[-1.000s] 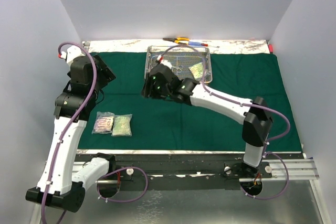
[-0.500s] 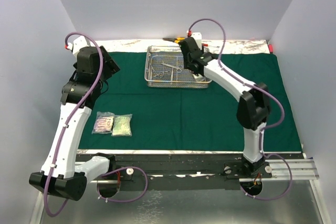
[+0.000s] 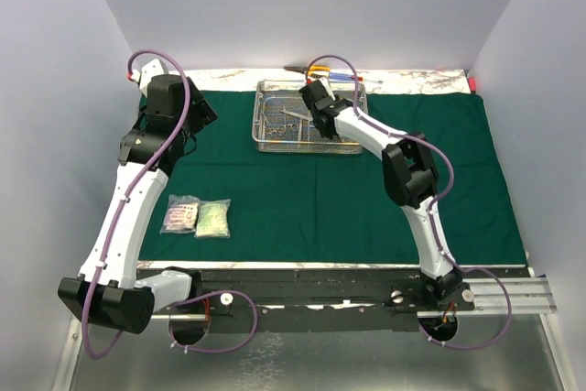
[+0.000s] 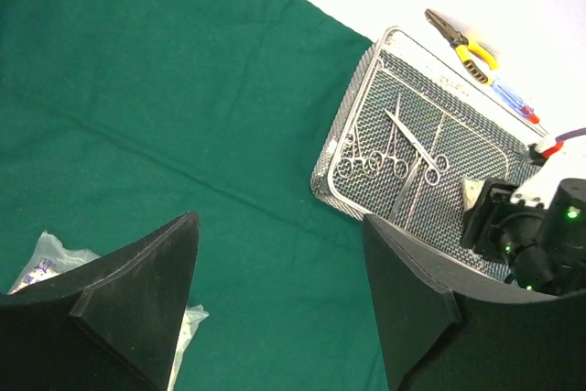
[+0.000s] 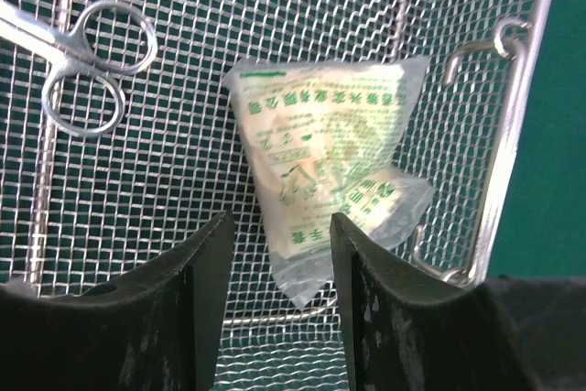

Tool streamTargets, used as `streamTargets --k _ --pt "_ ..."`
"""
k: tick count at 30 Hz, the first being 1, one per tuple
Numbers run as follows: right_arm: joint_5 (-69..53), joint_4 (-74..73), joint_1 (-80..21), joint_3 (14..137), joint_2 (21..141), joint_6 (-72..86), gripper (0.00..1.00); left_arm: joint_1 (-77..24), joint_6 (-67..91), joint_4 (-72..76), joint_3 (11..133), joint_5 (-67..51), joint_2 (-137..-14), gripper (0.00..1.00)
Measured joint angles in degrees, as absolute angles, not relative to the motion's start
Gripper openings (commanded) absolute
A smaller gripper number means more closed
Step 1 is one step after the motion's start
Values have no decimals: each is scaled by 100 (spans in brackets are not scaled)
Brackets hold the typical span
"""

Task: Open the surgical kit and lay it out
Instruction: Pick up the medical item from the container, then place the medical item in the surgical kit.

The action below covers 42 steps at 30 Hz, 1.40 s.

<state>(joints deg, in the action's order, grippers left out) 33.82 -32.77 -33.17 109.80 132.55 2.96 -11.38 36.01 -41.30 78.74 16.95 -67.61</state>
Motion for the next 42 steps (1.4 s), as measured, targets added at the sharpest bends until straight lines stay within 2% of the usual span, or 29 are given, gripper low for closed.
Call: streamTargets --k 9,18,27,29,34,42 --pt "3166 -3212 -3024 11236 13380 189 49 -1138 3590 -4032 7874 1693 -7048 73" --pt "2576 -3111 -2801 11227 13548 360 18 -1138 3474 -3964 7905 1564 -7325 73" --pt "2174 -2753 -2801 10890 12750 600 17 -1138 3258 -3529 7905 578 -7487 79" --pt "1944 -2707 -2801 10890 12462 709 17 -1138 3218 -3389 7905 244 -7588 87" --pt "963 -2418 -2801 10665 11598 1153 18 -1138 3293 -2987 7905 -696 -7920 96" --pt "-1087 -1374 -2829 9323 10377 2176 18 -1140 3889 -2005 7841 -1798 -8097 96"
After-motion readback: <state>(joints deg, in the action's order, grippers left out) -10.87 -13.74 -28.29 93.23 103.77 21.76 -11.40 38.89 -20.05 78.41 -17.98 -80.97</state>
